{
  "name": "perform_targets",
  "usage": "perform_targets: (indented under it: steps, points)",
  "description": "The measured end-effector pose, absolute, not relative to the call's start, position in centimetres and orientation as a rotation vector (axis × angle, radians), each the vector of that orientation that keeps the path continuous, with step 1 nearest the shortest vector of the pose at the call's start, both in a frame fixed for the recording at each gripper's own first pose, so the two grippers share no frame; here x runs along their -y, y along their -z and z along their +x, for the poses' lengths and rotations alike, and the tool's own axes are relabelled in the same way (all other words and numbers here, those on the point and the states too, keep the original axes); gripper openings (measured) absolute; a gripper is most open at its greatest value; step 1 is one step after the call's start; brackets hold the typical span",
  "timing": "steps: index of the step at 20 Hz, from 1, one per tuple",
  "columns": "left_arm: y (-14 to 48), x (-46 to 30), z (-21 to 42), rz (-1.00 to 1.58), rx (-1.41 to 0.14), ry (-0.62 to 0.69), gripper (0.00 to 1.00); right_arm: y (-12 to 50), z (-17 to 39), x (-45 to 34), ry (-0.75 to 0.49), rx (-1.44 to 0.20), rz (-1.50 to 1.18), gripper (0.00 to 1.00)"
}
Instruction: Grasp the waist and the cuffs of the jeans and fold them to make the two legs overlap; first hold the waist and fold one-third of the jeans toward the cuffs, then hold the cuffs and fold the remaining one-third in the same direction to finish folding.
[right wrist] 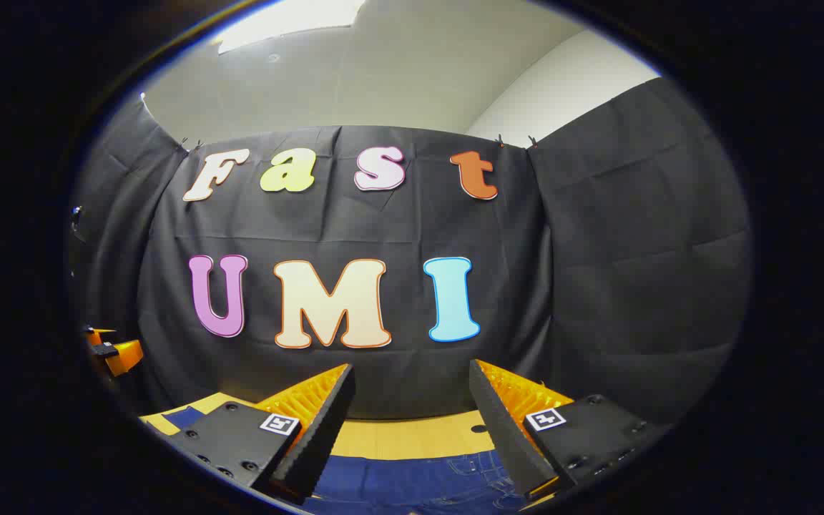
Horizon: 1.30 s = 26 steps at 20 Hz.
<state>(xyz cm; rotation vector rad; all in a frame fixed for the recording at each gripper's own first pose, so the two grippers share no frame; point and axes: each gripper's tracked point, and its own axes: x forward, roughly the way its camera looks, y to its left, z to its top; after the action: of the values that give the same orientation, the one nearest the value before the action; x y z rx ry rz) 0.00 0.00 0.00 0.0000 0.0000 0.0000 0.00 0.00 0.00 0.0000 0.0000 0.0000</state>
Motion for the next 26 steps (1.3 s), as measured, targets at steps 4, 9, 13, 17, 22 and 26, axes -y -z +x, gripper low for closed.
perform_targets:
  steps: [4, 9, 13, 17, 22, 26]
  points:
    - [0.3, 0.3, -2.0, 0.075, -0.004, 0.021, 0.94, 0.2, 0.1, 0.1, -0.046, -0.002, 0.007, 0.99]
    - [1.5, -2.5, -6.2, 0.249, -0.049, -0.068, 1.0, 1.9, -0.1, 0.0, -0.156, -0.019, -0.002, 0.99]
    - [3.8, -6.2, -10.7, 0.492, -0.14, -0.137, 0.95, 4.6, -0.4, -1.2, -0.267, -0.077, 0.03, 0.99]
    - [7.7, -7.8, -14.0, 0.68, -0.245, -0.076, 0.94, 3.8, 0.1, -1.7, -0.274, -0.041, 0.009, 0.99]
    - [14.5, -11.4, -15.8, 0.799, -0.414, -0.018, 0.95, 3.7, 0.2, -3.4, -0.285, -0.036, -0.012, 0.99]
    - [19.4, -14.3, -16.0, 0.923, -0.558, 0.065, 0.95, 4.4, 0.1, -5.5, -0.3, -0.047, -0.038, 0.99]
